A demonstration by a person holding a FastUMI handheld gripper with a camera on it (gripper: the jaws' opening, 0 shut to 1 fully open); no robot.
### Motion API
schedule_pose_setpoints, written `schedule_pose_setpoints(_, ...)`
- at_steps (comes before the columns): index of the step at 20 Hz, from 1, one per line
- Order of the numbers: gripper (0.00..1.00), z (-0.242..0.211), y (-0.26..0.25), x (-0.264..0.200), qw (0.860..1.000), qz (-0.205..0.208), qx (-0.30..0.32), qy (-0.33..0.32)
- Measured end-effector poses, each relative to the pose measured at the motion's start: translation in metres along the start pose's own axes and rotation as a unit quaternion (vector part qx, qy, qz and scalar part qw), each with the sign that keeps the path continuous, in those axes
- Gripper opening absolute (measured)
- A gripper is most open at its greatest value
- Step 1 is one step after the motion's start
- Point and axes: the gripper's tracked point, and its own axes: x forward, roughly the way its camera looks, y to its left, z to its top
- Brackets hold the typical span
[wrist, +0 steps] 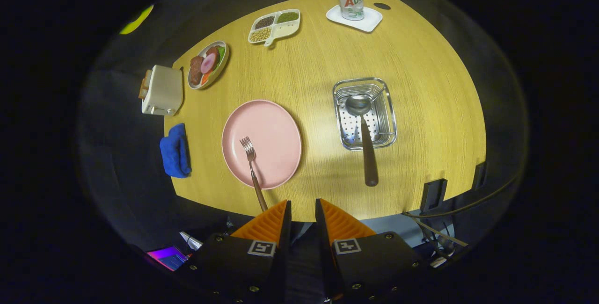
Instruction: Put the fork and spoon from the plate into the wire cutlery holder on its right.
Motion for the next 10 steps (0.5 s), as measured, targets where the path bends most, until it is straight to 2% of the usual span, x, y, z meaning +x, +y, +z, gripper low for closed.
schedule_pose_setpoints(10,0.32,-0.028,0.063,0.062,0.997,-0.006,-0.069,0.027)
